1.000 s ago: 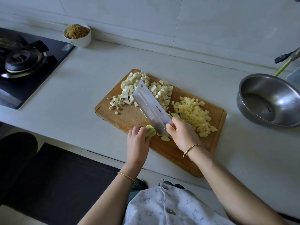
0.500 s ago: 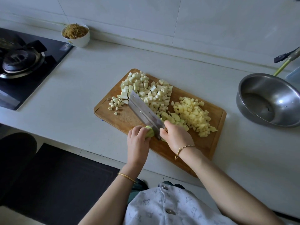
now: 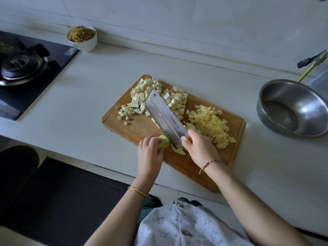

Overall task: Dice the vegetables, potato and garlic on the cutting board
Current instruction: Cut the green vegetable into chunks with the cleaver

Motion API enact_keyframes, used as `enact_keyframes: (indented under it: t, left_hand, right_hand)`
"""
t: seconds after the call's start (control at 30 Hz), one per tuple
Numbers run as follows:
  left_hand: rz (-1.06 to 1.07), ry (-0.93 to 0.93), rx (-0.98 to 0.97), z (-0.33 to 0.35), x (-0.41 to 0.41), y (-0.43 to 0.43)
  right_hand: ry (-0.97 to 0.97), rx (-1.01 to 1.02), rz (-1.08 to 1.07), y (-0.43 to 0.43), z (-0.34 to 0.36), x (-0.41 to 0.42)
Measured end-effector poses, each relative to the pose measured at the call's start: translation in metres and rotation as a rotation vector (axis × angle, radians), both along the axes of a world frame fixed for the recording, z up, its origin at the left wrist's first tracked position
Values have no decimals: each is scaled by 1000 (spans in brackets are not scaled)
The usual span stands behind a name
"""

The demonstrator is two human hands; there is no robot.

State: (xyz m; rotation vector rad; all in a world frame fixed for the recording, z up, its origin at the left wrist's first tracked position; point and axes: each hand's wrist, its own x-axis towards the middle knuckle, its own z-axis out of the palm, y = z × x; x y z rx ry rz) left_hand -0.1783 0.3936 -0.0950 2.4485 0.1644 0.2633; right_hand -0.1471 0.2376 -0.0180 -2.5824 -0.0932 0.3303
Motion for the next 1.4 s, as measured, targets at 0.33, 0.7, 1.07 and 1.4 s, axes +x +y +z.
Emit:
enact_keyframes:
  t: [0.33, 0.7, 1.07, 1.4]
  left_hand:
    - [-13, -12, -46, -1, -1, -1]
    - [-15, 2, -68, -1, 2, -2]
    - [15, 25, -10, 1, 0, 2]
    - [5, 5, -4, -1, 1, 2]
  right_hand:
    - [12, -66, 55, 7, 2, 3]
    - [25, -53, 26, 10, -11, 5]
    - [-10, -21, 38, 8, 0, 1]
    - [33, -123, 98, 19, -5, 4]
